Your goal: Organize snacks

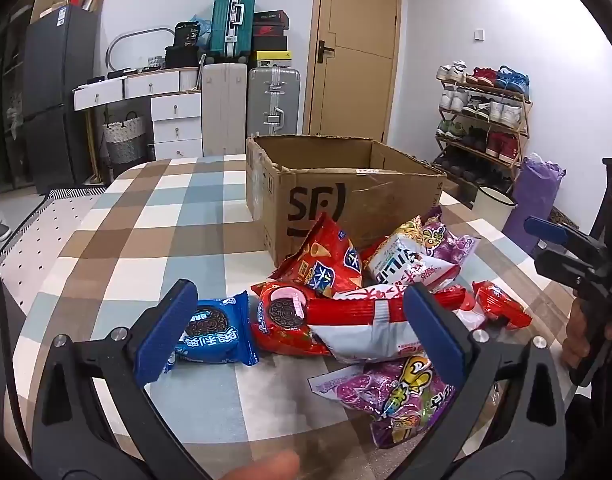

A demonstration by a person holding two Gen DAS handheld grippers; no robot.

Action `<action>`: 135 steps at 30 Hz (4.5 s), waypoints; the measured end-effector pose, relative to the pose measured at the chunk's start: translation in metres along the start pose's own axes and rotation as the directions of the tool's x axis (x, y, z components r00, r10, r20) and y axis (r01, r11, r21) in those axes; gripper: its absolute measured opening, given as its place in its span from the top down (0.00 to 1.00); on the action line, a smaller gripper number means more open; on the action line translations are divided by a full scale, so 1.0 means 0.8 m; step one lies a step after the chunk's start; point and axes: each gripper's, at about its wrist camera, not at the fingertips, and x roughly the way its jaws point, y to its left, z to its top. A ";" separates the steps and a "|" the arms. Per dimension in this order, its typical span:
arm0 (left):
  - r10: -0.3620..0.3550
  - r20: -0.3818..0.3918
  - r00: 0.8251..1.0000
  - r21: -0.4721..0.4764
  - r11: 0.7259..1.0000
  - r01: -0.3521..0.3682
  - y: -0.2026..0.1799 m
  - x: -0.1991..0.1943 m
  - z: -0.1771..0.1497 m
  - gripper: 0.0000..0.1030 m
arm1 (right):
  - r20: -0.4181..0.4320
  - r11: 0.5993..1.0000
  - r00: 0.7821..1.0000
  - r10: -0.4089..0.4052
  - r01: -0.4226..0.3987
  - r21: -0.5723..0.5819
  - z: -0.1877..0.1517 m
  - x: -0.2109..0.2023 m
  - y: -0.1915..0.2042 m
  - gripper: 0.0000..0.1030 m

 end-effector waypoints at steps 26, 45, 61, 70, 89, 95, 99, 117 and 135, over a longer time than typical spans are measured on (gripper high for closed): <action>0.020 0.006 1.000 0.007 1.000 -0.020 -0.002 -0.007 0.002 0.01 | -0.010 1.000 1.000 -0.001 0.001 -0.004 0.001 0.003 0.000 0.00; 0.020 0.007 1.000 0.008 1.000 -0.020 -0.002 -0.007 0.002 0.01 | -0.013 1.000 1.000 -0.002 0.002 -0.003 0.000 0.006 -0.001 0.00; 0.021 0.007 1.000 0.007 1.000 -0.021 -0.002 -0.006 0.001 0.01 | -0.014 1.000 1.000 -0.004 0.004 -0.004 0.000 0.006 0.000 0.00; 0.021 0.006 1.000 0.007 1.000 -0.021 -0.002 -0.006 0.001 0.01 | -0.014 1.000 1.000 -0.007 0.007 -0.004 0.000 0.006 -0.003 0.00; 0.021 0.004 1.000 0.006 1.000 -0.021 -0.001 -0.002 0.002 0.01 | -0.025 1.000 0.999 -0.024 0.024 0.011 -0.004 0.003 -0.008 0.00; 0.021 0.007 1.000 0.003 1.000 -0.021 -0.001 -0.003 0.001 0.01 | -0.041 0.999 0.998 -0.042 0.043 0.025 -0.003 0.005 -0.012 0.00; 0.015 -0.005 1.000 0.007 1.000 -0.015 -0.003 0.003 -0.001 0.01 | -0.080 0.999 0.996 -0.046 0.048 0.024 -0.001 0.011 -0.012 0.00; -0.088 -0.097 0.991 0.019 0.996 0.091 -0.032 -0.005 0.003 0.01 | -0.344 0.991 0.939 0.006 0.042 0.130 -0.034 0.043 -0.038 0.01; -0.048 -0.180 0.983 0.018 0.998 0.052 -0.046 0.040 0.003 0.01 | -0.411 0.989 0.909 0.064 -0.004 0.146 -0.045 0.058 -0.036 0.30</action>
